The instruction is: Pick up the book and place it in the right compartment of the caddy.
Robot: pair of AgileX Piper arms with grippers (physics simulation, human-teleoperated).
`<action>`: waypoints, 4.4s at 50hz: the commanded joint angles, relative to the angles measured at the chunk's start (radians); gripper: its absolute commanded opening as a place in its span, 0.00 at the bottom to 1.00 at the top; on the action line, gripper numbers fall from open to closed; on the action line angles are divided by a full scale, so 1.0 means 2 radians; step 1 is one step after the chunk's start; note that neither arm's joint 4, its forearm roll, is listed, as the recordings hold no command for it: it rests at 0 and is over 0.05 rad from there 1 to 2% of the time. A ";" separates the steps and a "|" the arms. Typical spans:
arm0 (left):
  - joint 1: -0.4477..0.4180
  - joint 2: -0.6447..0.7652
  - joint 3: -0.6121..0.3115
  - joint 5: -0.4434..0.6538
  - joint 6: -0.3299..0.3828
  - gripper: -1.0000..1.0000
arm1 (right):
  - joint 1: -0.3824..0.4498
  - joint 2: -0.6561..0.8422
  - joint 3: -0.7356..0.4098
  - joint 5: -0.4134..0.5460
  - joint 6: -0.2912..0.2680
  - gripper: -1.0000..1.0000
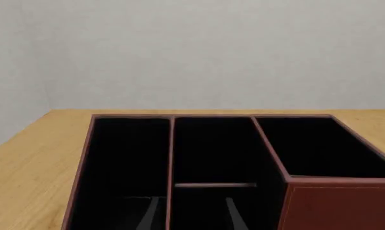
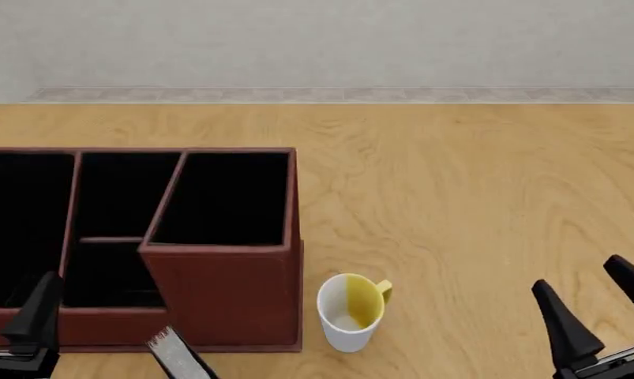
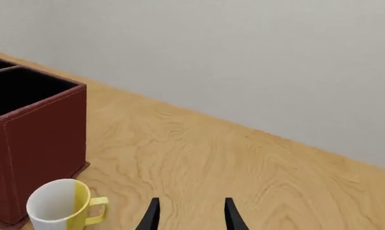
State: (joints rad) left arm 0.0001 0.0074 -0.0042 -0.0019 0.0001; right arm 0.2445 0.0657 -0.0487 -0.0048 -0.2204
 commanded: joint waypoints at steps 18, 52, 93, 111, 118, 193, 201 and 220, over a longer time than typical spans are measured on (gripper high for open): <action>0.000 0.000 0.000 0.000 0.000 1.00 | 0.152 0.143 -0.069 -0.018 -0.079 1.00; 0.000 0.000 0.000 0.000 0.000 1.00 | 0.323 0.370 -0.202 -0.046 -0.099 1.00; 0.000 0.000 0.000 0.000 0.000 1.00 | 0.420 0.591 -0.529 0.266 0.029 1.00; 0.000 0.000 0.000 0.000 0.000 1.00 | 0.458 0.662 -0.600 0.298 0.060 1.00; 0.000 0.000 0.000 0.000 0.000 1.00 | 0.477 0.690 -0.622 0.299 0.060 1.00; 0.000 0.000 0.000 0.000 0.000 1.00 | 0.519 0.749 -0.599 0.257 0.199 1.00; 0.000 0.000 0.000 0.000 0.000 1.00 | 0.515 0.753 -0.593 0.255 0.204 1.00; 0.000 0.000 0.000 0.000 0.000 1.00 | 0.511 0.763 -0.590 0.253 0.205 1.00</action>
State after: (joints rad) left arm 0.0001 0.0075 -0.0043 -0.0019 0.0001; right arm 1.2683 1.5806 -1.2316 0.5048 0.1842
